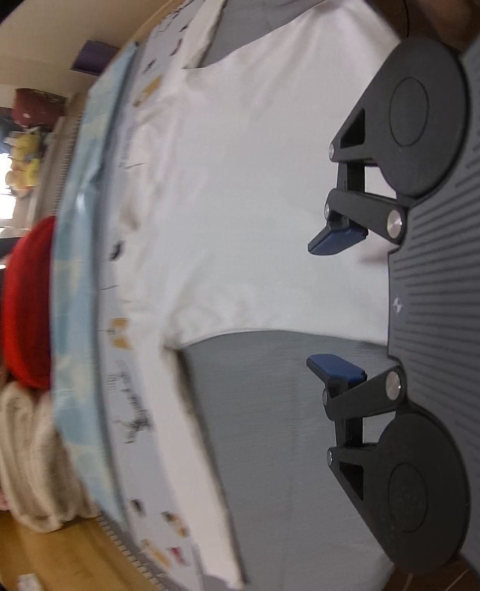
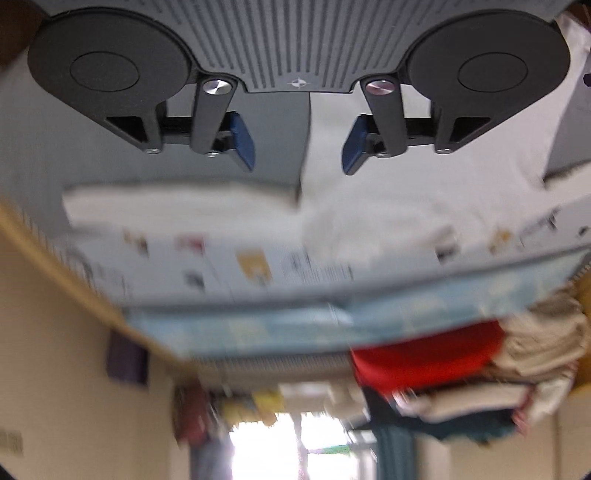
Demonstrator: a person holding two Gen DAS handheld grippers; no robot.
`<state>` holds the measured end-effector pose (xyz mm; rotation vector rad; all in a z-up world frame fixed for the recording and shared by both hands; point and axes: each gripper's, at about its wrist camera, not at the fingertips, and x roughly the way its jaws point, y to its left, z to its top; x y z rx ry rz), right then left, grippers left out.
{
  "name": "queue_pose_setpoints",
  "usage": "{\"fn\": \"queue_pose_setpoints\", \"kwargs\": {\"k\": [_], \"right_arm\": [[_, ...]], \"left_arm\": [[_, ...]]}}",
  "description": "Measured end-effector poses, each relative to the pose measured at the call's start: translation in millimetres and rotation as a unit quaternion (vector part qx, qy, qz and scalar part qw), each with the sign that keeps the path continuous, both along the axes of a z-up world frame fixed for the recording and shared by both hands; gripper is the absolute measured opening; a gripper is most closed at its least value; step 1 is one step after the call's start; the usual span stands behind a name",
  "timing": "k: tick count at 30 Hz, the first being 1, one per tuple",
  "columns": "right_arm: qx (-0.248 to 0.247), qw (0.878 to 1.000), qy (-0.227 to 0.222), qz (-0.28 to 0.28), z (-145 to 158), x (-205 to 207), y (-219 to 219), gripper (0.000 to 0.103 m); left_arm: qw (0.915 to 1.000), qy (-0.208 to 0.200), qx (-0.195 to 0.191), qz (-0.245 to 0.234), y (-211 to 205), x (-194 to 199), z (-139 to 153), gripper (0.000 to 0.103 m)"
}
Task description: Fold small clothes
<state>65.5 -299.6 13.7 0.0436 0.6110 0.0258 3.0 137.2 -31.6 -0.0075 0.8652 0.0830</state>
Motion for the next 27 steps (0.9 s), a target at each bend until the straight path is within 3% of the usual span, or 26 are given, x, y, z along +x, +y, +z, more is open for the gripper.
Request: {"fn": "queue_pose_setpoints", "kwargs": {"k": [4,8,11,13,14,15,17,20,22,23,27], "right_arm": [[-0.006,0.999,-0.041,-0.007,-2,-1,-4,0.059],[0.043,0.998,-0.019,-0.042,-8,9,-4,0.057],[0.028,0.999,-0.006,-0.033,-22,11,7,0.057],[0.014,1.0,-0.002,-0.025,-30,15,17,0.057],[0.015,1.0,0.005,-0.023,-32,19,20,0.057],[0.02,1.0,0.003,-0.023,-31,18,21,0.057],[0.025,0.999,0.003,-0.025,-33,25,23,0.057],[0.038,0.999,0.015,-0.034,-37,34,22,0.05],[0.049,0.998,0.019,-0.039,-39,37,22,0.033],[0.053,0.998,0.021,-0.039,-40,39,22,0.03],[0.058,0.997,0.028,-0.035,-43,47,30,0.027]], "left_arm": [[0.9991,-0.038,0.008,0.014,-5,1,9,0.077],[0.9984,-0.045,-0.004,0.034,-1,11,19,0.078],[0.9965,-0.047,-0.044,0.053,17,25,35,0.076],[0.9957,-0.041,-0.059,0.059,29,41,44,0.066],[0.9952,-0.036,-0.068,0.06,37,53,48,0.054],[0.9946,-0.034,-0.078,0.059,44,63,51,0.036],[0.9929,-0.033,-0.095,0.064,62,89,57,0.016],[0.991,-0.049,-0.089,0.088,96,123,59,0.013],[0.9878,-0.057,-0.084,0.118,126,140,52,0.013],[0.9851,-0.062,-0.083,0.138,145,146,45,0.013],[0.9732,-0.055,-0.083,0.207,211,144,8,0.014]]}}
